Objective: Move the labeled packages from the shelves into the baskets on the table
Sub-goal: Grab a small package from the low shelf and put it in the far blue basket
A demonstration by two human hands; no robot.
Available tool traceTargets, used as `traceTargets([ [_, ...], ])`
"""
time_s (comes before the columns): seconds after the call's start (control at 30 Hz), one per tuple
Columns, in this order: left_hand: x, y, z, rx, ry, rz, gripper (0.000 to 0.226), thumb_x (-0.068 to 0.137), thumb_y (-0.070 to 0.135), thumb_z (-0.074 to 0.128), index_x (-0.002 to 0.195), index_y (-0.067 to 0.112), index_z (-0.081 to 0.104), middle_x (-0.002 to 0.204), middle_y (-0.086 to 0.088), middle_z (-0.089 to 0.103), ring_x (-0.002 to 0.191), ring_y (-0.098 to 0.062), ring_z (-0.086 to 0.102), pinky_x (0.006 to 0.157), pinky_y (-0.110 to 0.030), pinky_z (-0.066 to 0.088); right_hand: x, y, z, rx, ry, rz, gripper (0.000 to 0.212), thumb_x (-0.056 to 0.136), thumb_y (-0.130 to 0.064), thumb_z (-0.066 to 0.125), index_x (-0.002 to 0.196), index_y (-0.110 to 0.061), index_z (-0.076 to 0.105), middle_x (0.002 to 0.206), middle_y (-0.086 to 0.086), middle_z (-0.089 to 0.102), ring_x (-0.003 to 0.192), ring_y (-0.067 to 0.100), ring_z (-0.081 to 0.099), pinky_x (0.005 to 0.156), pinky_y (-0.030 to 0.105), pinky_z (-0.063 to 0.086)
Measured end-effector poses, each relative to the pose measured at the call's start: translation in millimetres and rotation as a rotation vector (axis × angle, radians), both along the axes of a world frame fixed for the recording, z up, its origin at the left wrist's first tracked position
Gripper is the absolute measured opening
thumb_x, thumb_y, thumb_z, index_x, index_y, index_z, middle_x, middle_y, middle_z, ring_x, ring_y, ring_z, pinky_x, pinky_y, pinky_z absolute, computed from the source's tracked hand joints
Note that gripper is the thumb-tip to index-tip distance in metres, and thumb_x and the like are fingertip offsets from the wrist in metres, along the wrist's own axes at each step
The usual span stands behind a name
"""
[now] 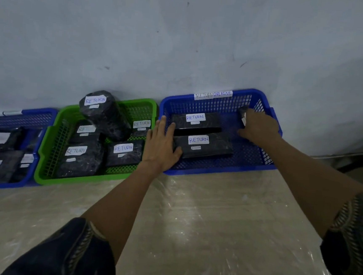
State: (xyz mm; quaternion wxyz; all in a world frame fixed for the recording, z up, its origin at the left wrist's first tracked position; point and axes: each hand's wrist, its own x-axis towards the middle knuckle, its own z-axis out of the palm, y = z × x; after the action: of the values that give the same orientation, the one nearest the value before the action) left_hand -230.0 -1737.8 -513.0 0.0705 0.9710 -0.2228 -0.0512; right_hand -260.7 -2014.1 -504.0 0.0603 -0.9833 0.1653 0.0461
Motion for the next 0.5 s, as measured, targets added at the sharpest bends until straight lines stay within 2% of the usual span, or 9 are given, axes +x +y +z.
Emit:
traceTargets([
  [0.13, -14.4, 9.7, 24.9, -0.023, 0.049, -0.046, 0.061, 0.090, 0.037, 0.057, 0.143, 0.014, 0.038, 0.157, -0.013, 0.022, 0.142, -0.031, 0.026, 0.113, -0.046, 0.026, -23.5, 19.5, 18.6, -0.037, 0.063, 0.054, 0.042, 0.087, -0.031, 0.062, 0.118, -0.004, 0.052, 0.107, 0.016, 0.062, 0.093, 0.032, 0.062, 0.063, 0.032, 0.041],
  [0.27, -37.3, 29.8, 53.4, -0.081, 0.111, -0.069, 0.037, 0.088, 0.030, 0.058, 0.122, 0.013, 0.058, 0.129, -0.010, 0.053, 0.117, -0.030, 0.052, 0.094, -0.039, 0.045, -49.0, 39.8, 42.1, 0.016, 0.187, 0.089, 0.040, 0.087, -0.035, 0.061, 0.113, -0.006, 0.052, 0.109, 0.015, 0.060, 0.093, 0.030, 0.058, 0.068, 0.033, 0.043],
  [0.4, -81.6, 68.6, 85.4, -0.100, 0.168, -0.005, 0.035, 0.087, 0.032, 0.060, 0.116, 0.011, 0.061, 0.121, -0.011, 0.062, 0.111, -0.029, 0.057, 0.086, -0.035, 0.047, -88.4, 74.5, 76.9, 0.096, 0.219, 0.156, 0.045, 0.086, -0.038, 0.063, 0.118, -0.009, 0.052, 0.115, 0.012, 0.059, 0.106, 0.028, 0.055, 0.075, 0.029, 0.039],
  [0.5, -128.0, 108.5, 101.7, -0.074, 0.196, 0.025, 0.037, 0.088, 0.034, 0.063, 0.114, 0.008, 0.061, 0.121, -0.014, 0.062, 0.111, -0.031, 0.056, 0.086, -0.033, 0.045, -126.0, 111.6, 100.4, 0.114, 0.267, 0.217, 0.048, 0.085, -0.039, 0.064, 0.120, -0.009, 0.052, 0.117, 0.012, 0.059, 0.104, 0.027, 0.057, 0.080, 0.032, 0.047],
])
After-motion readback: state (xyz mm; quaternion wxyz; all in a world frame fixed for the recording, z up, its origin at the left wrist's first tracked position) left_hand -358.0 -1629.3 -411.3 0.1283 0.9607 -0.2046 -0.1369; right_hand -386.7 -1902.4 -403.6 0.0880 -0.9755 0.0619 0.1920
